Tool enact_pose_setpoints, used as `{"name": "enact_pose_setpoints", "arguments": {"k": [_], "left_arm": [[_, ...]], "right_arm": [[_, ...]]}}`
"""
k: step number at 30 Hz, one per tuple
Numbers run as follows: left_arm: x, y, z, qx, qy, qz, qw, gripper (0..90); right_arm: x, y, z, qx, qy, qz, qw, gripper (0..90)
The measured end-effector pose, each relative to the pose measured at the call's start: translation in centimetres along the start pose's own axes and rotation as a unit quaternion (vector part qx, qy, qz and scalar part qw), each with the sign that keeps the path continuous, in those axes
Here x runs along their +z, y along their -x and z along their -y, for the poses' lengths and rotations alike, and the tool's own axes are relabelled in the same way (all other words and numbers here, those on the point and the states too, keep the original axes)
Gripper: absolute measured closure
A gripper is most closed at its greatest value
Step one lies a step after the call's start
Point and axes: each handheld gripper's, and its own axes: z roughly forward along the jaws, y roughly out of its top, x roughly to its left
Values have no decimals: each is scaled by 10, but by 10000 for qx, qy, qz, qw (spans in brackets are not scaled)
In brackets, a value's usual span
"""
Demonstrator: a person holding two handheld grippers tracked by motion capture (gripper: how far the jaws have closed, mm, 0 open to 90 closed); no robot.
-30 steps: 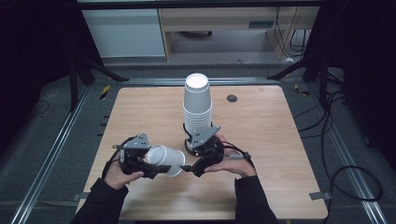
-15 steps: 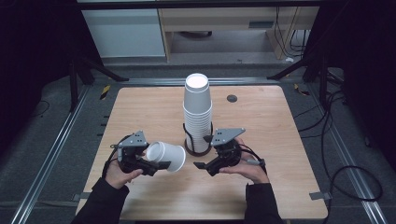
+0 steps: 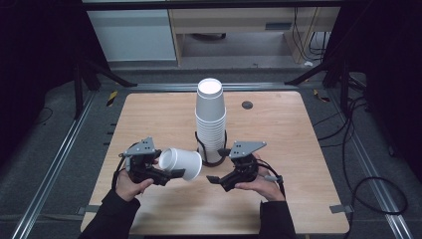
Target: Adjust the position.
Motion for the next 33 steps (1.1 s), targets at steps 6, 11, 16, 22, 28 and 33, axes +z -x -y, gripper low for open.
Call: {"name": "enact_pose_setpoints", "arguments": {"k": [6,11,16,22,28,33], "left_arm": [[0,3,-4,16,124,166,9998,189],[2,7,-7,59,139,238,9996,190],[3,11,-9,94,204,336,9992,190],[4,13,-9,119,223,420,9988,190],[7,17,-10,180,195,513,9983,190],[7,20,-11,216,215,576,9979,190]], "right_arm": [[9,-3,4,115,112,-208,9997,32],[17,-7,5,127,101,-349,9993,27],[24,-9,5,167,185,-563,9981,25],[28,-11,4,188,267,-678,9972,26],[32,-11,3,175,329,-770,9963,28],[35,-12,4,163,326,-844,9958,30]]}}
